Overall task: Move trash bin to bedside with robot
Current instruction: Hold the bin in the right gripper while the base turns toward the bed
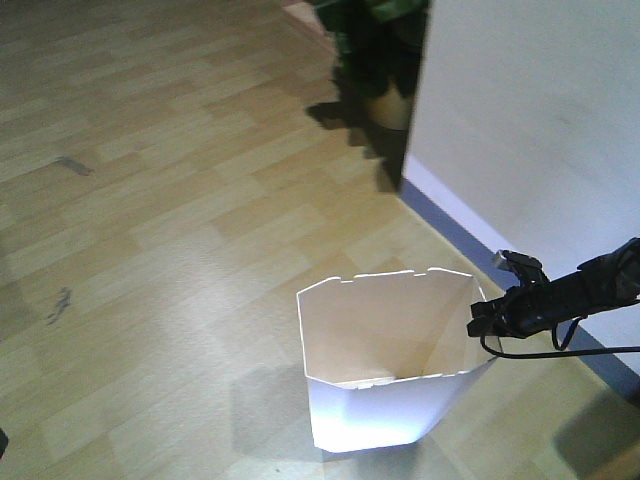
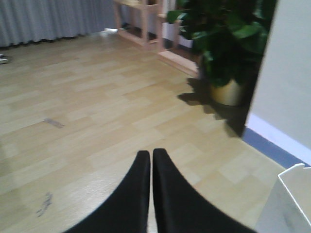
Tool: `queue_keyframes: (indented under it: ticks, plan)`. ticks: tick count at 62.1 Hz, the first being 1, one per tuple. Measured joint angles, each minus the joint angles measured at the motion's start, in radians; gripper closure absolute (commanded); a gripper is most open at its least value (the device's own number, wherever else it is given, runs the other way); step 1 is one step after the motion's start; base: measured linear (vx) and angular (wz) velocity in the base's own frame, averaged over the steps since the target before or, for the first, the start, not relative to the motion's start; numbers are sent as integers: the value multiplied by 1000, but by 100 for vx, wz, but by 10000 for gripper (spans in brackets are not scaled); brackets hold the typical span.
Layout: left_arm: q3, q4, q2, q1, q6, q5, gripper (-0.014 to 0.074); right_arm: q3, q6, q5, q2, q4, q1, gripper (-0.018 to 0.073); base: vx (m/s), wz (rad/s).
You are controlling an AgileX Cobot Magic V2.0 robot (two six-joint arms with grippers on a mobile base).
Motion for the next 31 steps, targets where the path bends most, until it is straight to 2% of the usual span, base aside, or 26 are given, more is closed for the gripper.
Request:
queue_keyframes:
  ticks: [31]
  plan:
    - [0, 0, 0, 0, 0, 0, 602, 0, 0, 6, 0, 8, 1, 564, 20, 73]
